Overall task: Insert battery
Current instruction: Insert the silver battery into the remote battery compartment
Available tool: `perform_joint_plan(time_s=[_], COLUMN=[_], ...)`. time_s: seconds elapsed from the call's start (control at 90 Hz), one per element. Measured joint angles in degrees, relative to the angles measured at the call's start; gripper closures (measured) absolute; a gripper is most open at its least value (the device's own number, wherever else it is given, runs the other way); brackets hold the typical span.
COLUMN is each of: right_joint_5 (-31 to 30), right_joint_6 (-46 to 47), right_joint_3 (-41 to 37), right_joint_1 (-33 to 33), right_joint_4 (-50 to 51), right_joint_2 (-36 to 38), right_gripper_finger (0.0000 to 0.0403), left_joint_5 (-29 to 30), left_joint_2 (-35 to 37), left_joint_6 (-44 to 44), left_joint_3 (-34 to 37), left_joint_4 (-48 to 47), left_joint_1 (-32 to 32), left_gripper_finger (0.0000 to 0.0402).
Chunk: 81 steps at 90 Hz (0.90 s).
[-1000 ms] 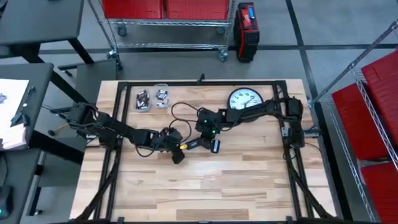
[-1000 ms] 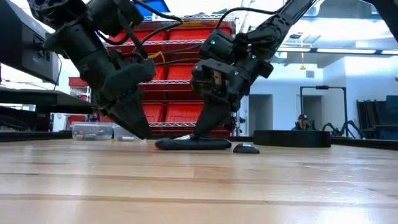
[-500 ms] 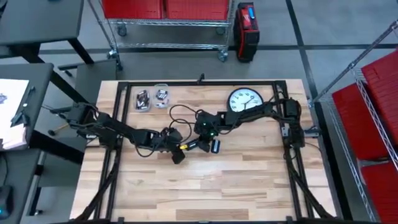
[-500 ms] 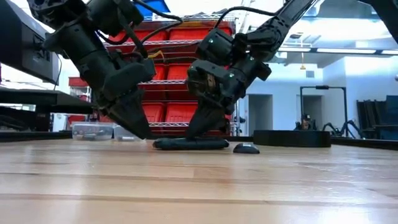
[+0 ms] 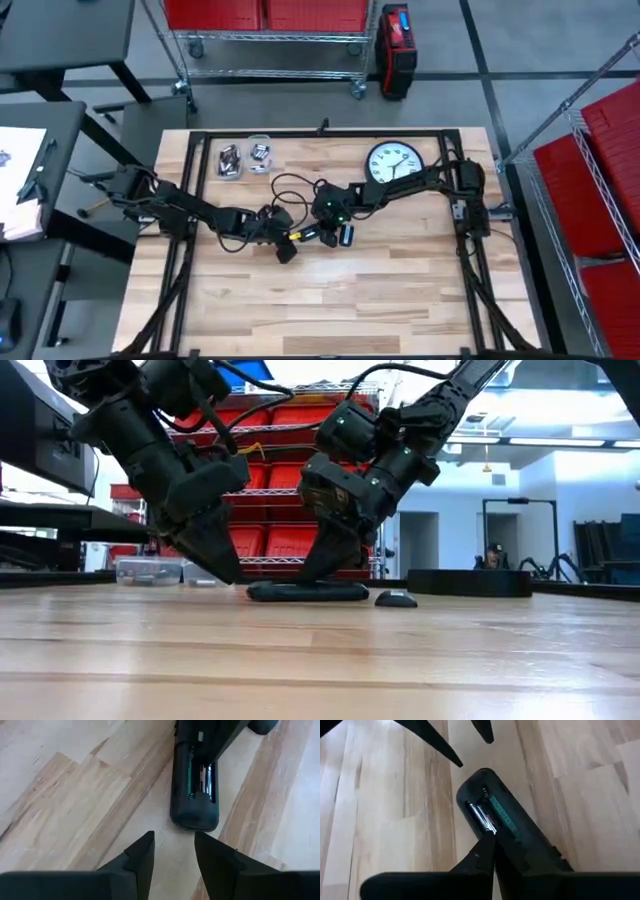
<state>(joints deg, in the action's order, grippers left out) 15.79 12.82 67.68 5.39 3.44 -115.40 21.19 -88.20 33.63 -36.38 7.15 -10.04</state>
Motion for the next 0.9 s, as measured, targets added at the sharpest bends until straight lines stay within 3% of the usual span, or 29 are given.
perform_joint_plan(time_s=[0.367, 0.611, 0.744, 0.9], right_joint_5=[0.49, 0.53, 0.53, 0.26], right_joint_6=[-8.45, -10.38, -10.32, -10.32], right_joint_3=[5.09, 5.27, 5.23, 5.25], right_joint_1=[5.65, 10.27, 12.7, 16.13], right_joint_4=[4.2, 4.96, 5.73, 4.77], right_joint_2=[10.47, 25.26, 31.87, 36.6], right_gripper_finger=[0.0403, 0.0403, 0.0403, 0.0403], left_joint_5=[-1.79, 2.25, 7.34, 7.62], left_joint_2=[2.09, 9.34, 12.66, 16.24], left_joint_6=[-2.81, -11.0, -11.09, -8.87], left_joint_3=[-4.74, -19.0, -27.14, -32.94], left_joint_4=[-4.47, -25.21, -35.31, -47.36], left_joint_1=[0.04, 3.09, 6.91, 14.21], left_gripper_finger=[0.0281, 0.0281, 0.0281, 0.0281])
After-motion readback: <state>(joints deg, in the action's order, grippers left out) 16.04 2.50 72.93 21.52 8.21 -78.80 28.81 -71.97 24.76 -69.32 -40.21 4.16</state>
